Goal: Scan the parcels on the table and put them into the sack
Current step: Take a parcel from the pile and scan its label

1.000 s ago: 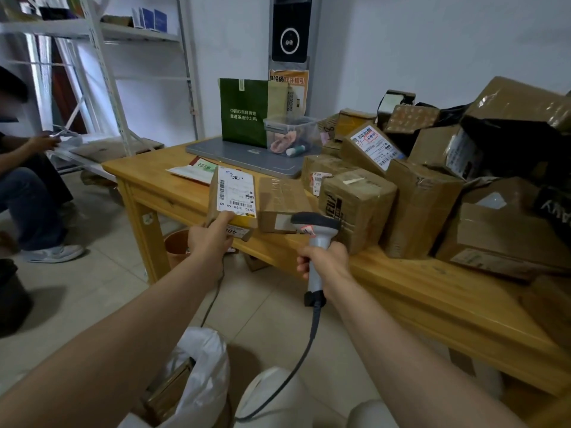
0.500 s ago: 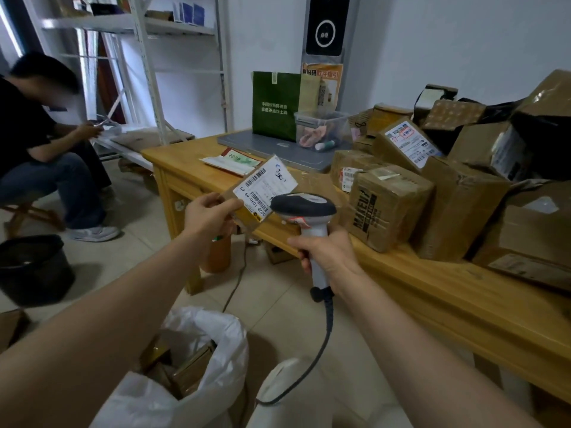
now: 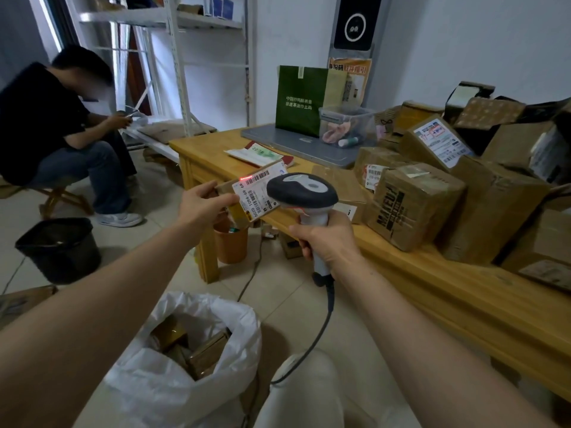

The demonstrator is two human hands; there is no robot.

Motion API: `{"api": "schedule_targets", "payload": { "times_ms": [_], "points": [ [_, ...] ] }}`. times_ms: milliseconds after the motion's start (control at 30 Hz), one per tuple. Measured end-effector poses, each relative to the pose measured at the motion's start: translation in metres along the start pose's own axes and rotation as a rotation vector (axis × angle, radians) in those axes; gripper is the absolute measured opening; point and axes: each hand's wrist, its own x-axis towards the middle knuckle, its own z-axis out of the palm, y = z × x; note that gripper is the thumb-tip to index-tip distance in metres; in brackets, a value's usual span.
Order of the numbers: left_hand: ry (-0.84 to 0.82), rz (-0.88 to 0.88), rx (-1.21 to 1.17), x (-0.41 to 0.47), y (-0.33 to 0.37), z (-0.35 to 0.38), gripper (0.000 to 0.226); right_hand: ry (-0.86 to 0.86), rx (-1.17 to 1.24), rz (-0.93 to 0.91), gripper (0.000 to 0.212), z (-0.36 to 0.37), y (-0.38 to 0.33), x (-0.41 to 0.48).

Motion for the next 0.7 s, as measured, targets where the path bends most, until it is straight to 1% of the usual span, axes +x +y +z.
{"api": "schedule_targets", "payload": {
  "times_ms": [133, 467, 600, 700],
  "points": [
    [0.007, -0.017, -0.004, 0.001, -0.002, -0.003, 0.074, -0.009, -0.043, 0.002, 0.015, 0.002, 0.002, -0.001],
    [0.023, -0.019, 0.000, 0.006, -0.008, -0.010, 0.073, -0.037, -0.066, -0.007, 0.014, 0.008, 0.003, 0.004],
    [0.038, -0.037, 0.029, 0.010, -0.016, -0.015, 0.067, -0.053, -0.048, -0.019, 0.015, 0.012, 0.005, 0.006],
    [0.100, -0.110, 0.040, 0.012, -0.033, -0.025, 0.055, -0.084, -0.001, 0.010, 0.016, 0.018, 0.010, 0.006]
  ]
}}
